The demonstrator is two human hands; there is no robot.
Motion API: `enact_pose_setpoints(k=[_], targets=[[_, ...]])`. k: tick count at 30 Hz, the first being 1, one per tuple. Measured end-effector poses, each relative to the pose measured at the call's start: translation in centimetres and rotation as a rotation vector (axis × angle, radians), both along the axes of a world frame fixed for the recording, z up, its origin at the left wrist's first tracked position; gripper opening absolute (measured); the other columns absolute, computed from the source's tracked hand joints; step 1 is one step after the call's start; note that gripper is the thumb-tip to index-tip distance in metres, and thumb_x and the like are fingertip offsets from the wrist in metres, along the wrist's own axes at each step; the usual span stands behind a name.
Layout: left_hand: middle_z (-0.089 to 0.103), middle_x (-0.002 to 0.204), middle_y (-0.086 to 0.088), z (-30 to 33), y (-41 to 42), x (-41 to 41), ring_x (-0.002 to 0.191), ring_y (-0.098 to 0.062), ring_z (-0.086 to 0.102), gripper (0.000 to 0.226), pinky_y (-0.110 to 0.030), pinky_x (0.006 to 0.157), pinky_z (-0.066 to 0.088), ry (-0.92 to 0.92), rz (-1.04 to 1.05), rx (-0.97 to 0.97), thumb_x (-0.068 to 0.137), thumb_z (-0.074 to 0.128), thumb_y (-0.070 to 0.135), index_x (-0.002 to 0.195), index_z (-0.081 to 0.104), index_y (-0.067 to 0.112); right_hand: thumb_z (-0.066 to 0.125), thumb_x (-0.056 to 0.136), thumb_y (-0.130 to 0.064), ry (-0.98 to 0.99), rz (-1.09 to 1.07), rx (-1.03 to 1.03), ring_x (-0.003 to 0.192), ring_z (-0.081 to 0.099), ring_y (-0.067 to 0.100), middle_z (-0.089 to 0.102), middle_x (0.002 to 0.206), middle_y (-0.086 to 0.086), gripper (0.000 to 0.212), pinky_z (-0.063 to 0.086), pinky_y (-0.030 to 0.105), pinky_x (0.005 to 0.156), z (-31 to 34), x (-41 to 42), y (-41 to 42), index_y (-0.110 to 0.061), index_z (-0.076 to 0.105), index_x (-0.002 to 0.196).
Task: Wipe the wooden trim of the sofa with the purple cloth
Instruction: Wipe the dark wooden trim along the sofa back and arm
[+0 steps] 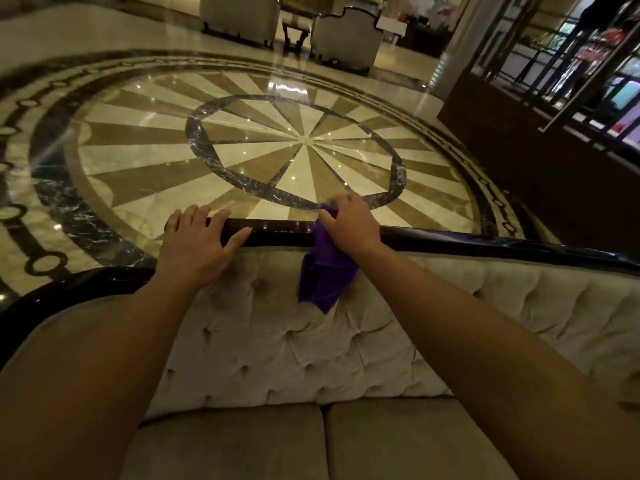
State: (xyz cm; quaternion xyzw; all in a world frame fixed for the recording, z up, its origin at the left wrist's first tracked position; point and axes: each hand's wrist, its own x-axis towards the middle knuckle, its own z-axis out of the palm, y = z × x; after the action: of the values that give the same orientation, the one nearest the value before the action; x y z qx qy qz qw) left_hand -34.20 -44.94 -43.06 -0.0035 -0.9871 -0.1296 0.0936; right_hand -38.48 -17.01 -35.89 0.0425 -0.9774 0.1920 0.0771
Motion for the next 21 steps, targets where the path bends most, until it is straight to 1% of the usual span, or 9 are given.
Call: enact_pose_setpoints(k=[2,4,6,8,10,12,14,18,21], targets=[[0.041,0.161,-0.015,0.1,0.0,0.0,0.154,-0.035,0.027,0.093,-0.054,0.127,0.011,-0.031,-0.005,-0.011,0.090,0.001,0.084,0.155,0.037,0.028,0.062,0.100,-0.039,0.230,-0.068,-0.063,0.114,0.055,0.022,0.059,0.126,0.008,0.036,0.052,0.039,0.093,-1.5,1.3,-0.9,-0.016,0.060,0.128],[0.038,0.163,-0.015,0.5,0.2,0.2,0.155,-0.034,0.024,0.092,-0.053,0.128,0.009,-0.054,-0.003,-0.008,0.091,0.002,0.083,0.156,0.035,0.028,0.063,0.101,-0.039,0.369,-0.113,-0.073,0.103,0.057,0.022,0.062,0.111,0.006,0.027,0.053,0.038,0.089,-2.6,2.1,-1.4,-0.014,0.063,0.113],[0.036,0.164,-0.014,0.6,0.2,0.3,0.156,-0.033,0.022,0.088,-0.053,0.128,0.007,-0.042,0.003,-0.001,0.093,0.007,0.080,0.157,0.035,0.027,0.062,0.102,-0.041,0.383,-0.118,-0.030,0.098,0.060,0.022,0.067,0.104,0.004,0.028,0.051,0.037,0.087,-2.5,2.1,-1.3,-0.015,0.068,0.106],[0.038,0.162,-0.015,0.7,0.4,0.5,0.155,-0.034,0.024,0.084,-0.052,0.128,0.008,-0.024,-0.004,0.009,0.096,0.012,0.078,0.155,0.037,0.025,0.057,0.104,-0.046,0.391,-0.074,0.062,0.098,0.064,0.022,0.071,0.104,0.003,0.033,0.048,0.036,0.088,-2.4,2.4,-1.5,-0.017,0.072,0.108],[0.040,0.160,-0.015,0.7,0.5,0.6,0.154,-0.034,0.026,0.081,-0.053,0.128,0.009,-0.023,-0.015,0.015,0.097,0.014,0.076,0.154,0.038,0.024,0.050,0.104,-0.056,0.353,-0.005,0.143,0.111,0.063,0.024,0.070,0.116,0.002,0.046,0.046,0.038,0.100,-3.1,3.7,-1.6,-0.018,0.068,0.121],[0.041,0.160,-0.016,0.8,0.5,0.7,0.153,-0.035,0.027,0.084,-0.053,0.128,0.009,-0.018,-0.010,0.018,0.095,0.012,0.077,0.154,0.039,0.024,0.043,0.098,-0.072,0.285,0.027,0.237,0.134,0.051,0.028,0.058,0.141,0.006,0.071,0.037,0.047,0.119,-4.2,5.2,-1.6,-0.019,0.052,0.143],[0.040,0.160,-0.016,0.9,0.5,0.7,0.153,-0.035,0.026,0.090,-0.053,0.128,0.009,-0.027,-0.009,0.030,0.091,0.006,0.079,0.155,0.038,0.023,0.041,0.094,-0.077,0.269,0.012,0.281,0.143,0.041,0.031,0.049,0.151,0.008,0.081,0.027,0.052,0.126,-5.0,5.6,-1.5,-0.020,0.042,0.151],[0.033,0.165,-0.017,1.5,0.9,0.6,0.157,-0.038,0.018,0.105,-0.058,0.128,0.006,-0.097,0.025,0.018,0.083,-0.005,0.084,0.158,0.034,0.022,0.047,0.100,-0.065,0.324,0.009,0.197,0.126,0.053,0.025,0.062,0.133,0.005,0.058,0.039,0.046,0.116,-4.3,4.2,-1.8,-0.021,0.057,0.137],[0.022,0.172,-0.013,3.0,3.5,-0.4,0.161,-0.034,0.006,0.110,-0.059,0.127,0.001,-0.072,-0.035,-0.002,0.082,-0.011,0.086,0.161,0.030,0.021,0.052,0.102,-0.058,0.307,0.092,0.082,0.104,0.062,0.019,0.070,0.115,0.002,0.047,0.047,0.036,0.089,-3.2,2.4,-0.1,-0.020,0.067,0.126]])
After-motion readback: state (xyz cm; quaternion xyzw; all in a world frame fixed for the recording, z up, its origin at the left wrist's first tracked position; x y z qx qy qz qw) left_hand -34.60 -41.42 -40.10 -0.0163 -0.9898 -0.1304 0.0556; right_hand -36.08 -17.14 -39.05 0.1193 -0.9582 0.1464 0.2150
